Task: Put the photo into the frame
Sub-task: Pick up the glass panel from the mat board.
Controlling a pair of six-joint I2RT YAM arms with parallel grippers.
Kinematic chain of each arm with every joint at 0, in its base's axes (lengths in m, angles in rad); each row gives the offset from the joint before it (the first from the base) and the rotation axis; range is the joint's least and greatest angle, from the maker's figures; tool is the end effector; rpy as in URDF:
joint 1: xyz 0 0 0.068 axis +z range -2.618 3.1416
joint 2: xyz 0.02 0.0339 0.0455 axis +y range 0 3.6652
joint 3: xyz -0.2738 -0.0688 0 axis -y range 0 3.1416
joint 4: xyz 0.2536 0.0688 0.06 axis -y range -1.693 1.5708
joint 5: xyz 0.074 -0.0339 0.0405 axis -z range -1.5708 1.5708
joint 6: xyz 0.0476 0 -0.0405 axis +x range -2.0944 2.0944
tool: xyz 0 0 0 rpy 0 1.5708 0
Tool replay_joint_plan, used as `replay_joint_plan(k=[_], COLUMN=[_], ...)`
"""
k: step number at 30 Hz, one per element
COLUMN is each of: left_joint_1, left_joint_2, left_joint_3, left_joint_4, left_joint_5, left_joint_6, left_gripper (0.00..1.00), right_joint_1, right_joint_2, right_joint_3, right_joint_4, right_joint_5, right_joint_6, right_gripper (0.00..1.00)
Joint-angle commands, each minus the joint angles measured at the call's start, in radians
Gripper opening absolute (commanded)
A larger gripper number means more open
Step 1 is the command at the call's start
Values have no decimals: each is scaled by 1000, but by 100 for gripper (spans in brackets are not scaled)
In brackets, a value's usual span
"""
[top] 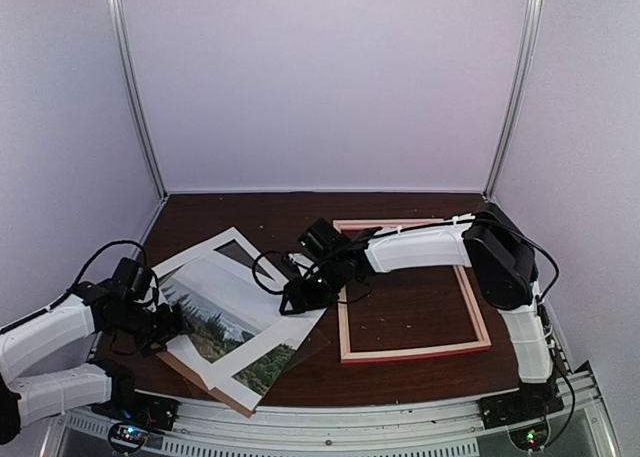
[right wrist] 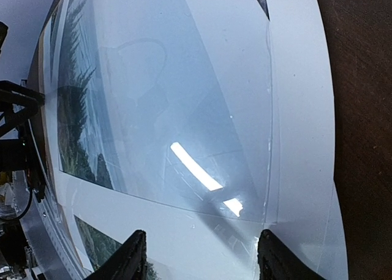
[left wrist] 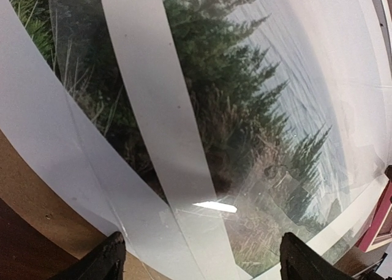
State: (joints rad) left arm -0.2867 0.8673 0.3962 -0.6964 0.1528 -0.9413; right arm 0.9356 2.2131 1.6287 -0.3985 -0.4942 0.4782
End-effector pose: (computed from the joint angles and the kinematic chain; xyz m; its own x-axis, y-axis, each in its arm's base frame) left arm 0.1357 -0.0476 0.1493 -0.7916 -0.5995 -0.1179 -0.5148 0.7584 -0.3996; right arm 0.2743 0.4102 0.1464 -0.8363 -0.4518 -0.3108 -0.5405 0.5840 0.6056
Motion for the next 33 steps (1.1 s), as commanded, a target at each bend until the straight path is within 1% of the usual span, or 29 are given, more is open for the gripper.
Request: replay_joint_plan(k=[1, 11, 15, 22, 25, 27, 30, 33], left_joint_1=[4, 6, 5, 5, 5, 4, 4, 4], left_joint_2=[-6, -51, -93, -134, -123, -114, -105, -105], left_joint_3=[-46, -64, -55, -26, -10, 2, 8, -2], left_joint_4=[73, 120, 137, 163, 130, 79, 16, -20], left_joint_5=[56, 77, 89, 103, 96, 72, 35, 31], left_joint_6=[-5, -29, -30, 1, 10, 17, 25, 25], left_gripper=[87, 82, 80, 75, 75, 75, 77, 79], right_joint_1=[-4, 2, 2, 3, 3, 3, 3, 3], right_joint_2=[-24, -18, -17, -13, -16, -19, -22, -24], right_joint_3=[-41, -56, -64, -81, -86, -86, -82, -71], right_joint_4=[-46, -40, -17, 1, 2, 1, -6, -29], right_joint_5=[82, 61, 45, 30, 31, 37, 54, 76], right_joint_6=[7, 16, 28, 38, 39, 40, 39, 32], right_gripper=[62, 62, 61, 60, 60, 61, 62, 64])
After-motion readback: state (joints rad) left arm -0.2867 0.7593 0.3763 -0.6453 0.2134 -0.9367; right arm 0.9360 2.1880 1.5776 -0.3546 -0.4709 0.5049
